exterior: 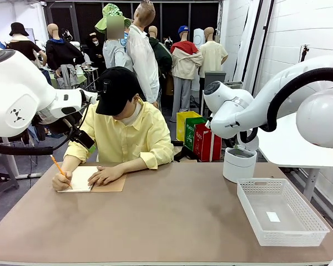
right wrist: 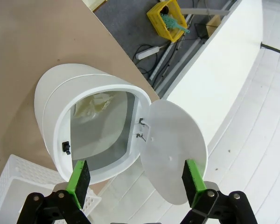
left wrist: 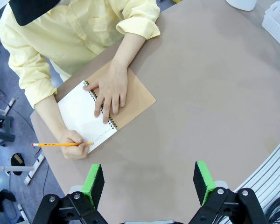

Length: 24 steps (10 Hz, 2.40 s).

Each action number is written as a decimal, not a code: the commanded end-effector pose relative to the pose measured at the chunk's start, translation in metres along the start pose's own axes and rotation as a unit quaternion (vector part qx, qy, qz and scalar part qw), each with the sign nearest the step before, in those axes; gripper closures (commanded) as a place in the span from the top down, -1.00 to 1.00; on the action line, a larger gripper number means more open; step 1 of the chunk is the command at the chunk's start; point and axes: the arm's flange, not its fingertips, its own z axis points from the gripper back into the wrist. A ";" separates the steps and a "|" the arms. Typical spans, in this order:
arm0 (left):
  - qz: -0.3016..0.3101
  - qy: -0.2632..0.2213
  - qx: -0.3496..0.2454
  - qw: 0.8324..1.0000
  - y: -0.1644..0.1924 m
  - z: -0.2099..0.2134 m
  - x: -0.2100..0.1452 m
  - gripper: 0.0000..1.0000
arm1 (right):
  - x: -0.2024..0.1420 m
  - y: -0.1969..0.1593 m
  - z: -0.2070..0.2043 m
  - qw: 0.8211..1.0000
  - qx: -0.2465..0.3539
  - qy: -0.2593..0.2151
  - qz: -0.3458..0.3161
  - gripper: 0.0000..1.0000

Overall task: Sort the paper based on its condition.
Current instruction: If a person hands you a paper, place it in the Organizing basket , and if it's crumpled, put it in the Trash can.

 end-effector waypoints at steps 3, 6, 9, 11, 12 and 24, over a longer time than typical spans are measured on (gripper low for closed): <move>0.000 -0.001 0.001 1.000 0.001 0.001 0.000 1.00 | -0.001 -0.004 0.039 0.999 0.030 -0.043 0.002 1.00; 0.000 -0.001 0.001 1.000 0.001 0.001 0.000 1.00 | -0.014 0.012 0.085 0.988 0.107 -0.104 0.025 1.00; 0.000 -0.001 0.001 1.000 0.001 0.001 0.000 1.00 | -0.041 0.044 0.119 0.965 0.173 -0.196 0.031 1.00; 0.000 -0.001 0.001 1.000 0.001 0.001 0.000 1.00 | -0.058 0.066 0.131 0.956 0.187 -0.223 0.020 1.00; 0.000 -0.001 0.001 1.000 0.001 0.001 0.000 1.00 | -0.061 0.074 0.135 0.955 0.192 -0.226 0.022 1.00; 0.000 -0.001 0.001 1.000 0.001 0.001 0.000 1.00 | -0.116 0.096 0.175 0.925 0.253 -0.278 -0.045 1.00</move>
